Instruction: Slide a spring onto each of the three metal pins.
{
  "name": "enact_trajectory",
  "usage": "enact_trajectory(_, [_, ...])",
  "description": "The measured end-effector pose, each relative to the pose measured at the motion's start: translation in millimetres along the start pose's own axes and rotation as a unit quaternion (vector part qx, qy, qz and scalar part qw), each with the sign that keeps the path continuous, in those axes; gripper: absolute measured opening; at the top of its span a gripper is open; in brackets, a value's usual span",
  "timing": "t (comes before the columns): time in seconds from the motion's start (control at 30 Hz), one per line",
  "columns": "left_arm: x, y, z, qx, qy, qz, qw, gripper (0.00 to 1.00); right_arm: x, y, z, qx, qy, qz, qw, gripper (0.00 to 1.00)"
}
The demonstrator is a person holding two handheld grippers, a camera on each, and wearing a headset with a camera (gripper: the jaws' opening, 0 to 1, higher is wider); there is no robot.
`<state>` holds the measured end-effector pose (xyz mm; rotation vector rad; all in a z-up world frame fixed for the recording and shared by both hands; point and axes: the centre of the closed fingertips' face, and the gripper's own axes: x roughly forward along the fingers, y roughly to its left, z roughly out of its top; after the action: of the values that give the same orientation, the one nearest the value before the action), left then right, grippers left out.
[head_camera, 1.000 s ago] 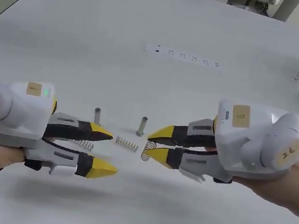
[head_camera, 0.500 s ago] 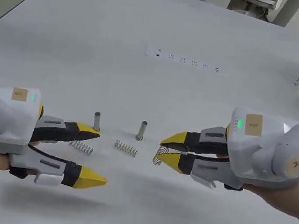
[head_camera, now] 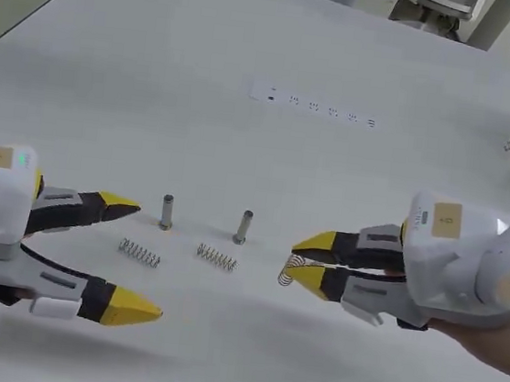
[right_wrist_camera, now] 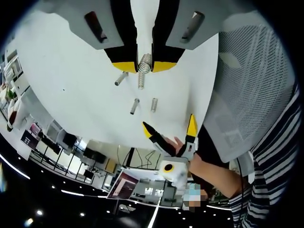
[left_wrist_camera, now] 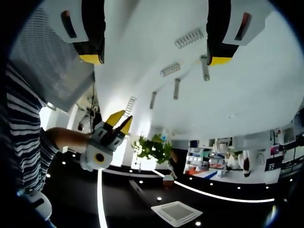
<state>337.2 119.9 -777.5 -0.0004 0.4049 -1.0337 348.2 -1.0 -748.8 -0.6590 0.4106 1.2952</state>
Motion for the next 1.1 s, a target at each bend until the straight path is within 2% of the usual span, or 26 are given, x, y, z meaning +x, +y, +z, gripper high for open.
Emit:
enact_trajectory(0.3, [-4.6, 4.3, -4.1, -0.004, 0.001, 0.009, 0.9999, 0.94, -11.1, -17.0, -22.9, 0.021, 0.016, -0.029, 0.9992, 0.08])
enact_trajectory(0.53, [-5.9, 7.7, -4.2, -0.008, -0.002, 0.019, 0.9998, 0.98, -21.8, -44.3, -31.4, 0.036, 0.02, -0.071, 0.9966, 0.08])
enact_trajectory(0.77, [-8.8, 9.7, -5.2, -0.013, -0.004, 0.026, 0.9996, 0.98, -28.3, -59.6, -34.2, 0.045, 0.018, -0.094, 0.9944, 0.08])
enact_trajectory(1.1, [-12.6, 11.0, -3.5, -0.017, -0.011, 0.031, 0.9993, 0.98, -26.9, -68.9, -34.5, 0.052, 0.019, -0.106, 0.9928, 0.08])
